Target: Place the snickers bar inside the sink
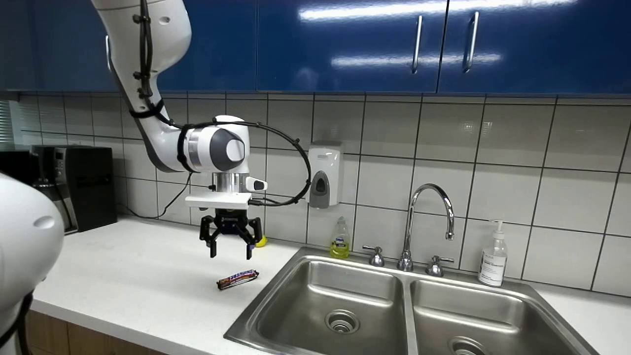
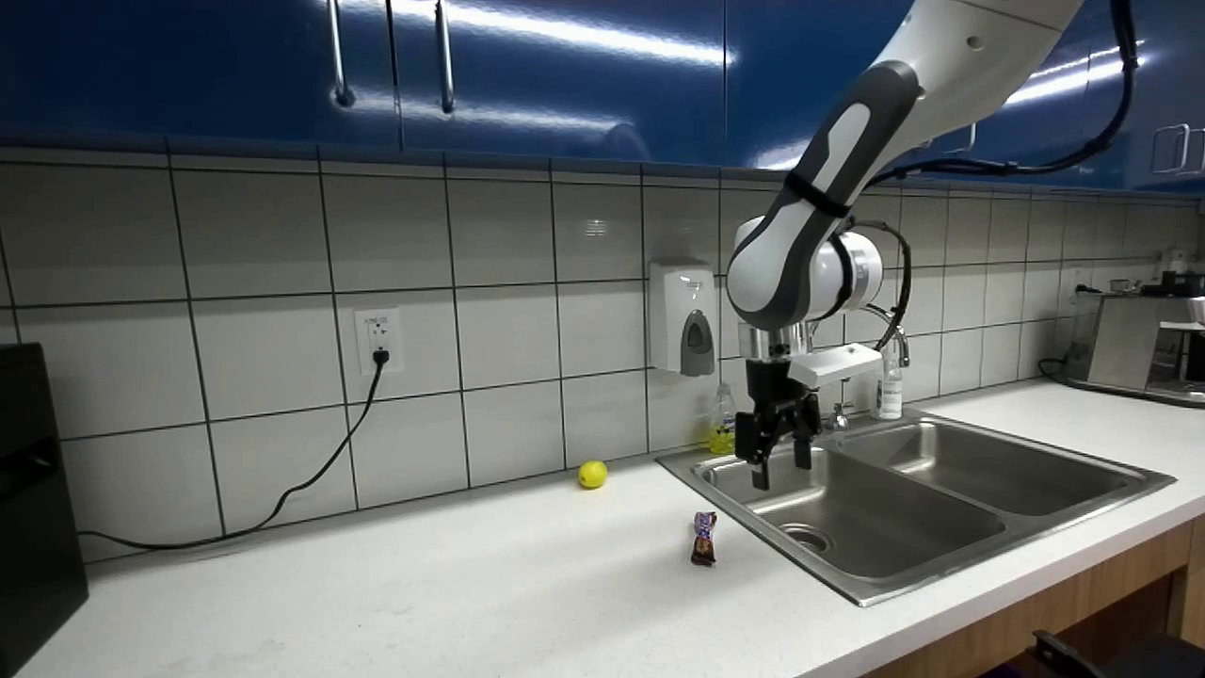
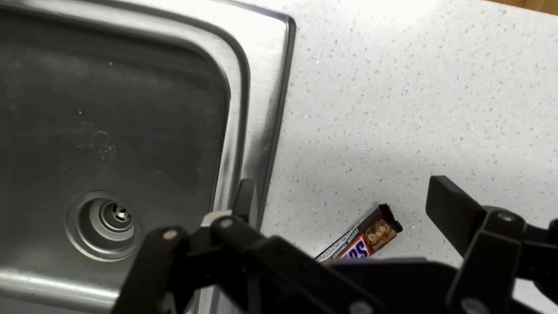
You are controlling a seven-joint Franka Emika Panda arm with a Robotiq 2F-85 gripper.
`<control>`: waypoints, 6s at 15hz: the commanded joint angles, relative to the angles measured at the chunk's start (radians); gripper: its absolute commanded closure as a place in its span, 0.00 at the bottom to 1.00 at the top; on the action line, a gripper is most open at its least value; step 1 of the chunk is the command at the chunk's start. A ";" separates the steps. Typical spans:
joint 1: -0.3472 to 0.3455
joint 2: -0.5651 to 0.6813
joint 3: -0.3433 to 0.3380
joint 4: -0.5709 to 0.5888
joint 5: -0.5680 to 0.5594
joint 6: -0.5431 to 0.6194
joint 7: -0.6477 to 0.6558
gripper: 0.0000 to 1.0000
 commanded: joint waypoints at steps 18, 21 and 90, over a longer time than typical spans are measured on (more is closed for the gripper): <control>0.006 0.333 0.058 0.277 0.037 0.043 0.013 0.00; -0.001 0.327 0.064 0.274 0.048 0.032 -0.002 0.00; 0.079 0.403 -0.123 0.430 0.084 0.042 0.563 0.96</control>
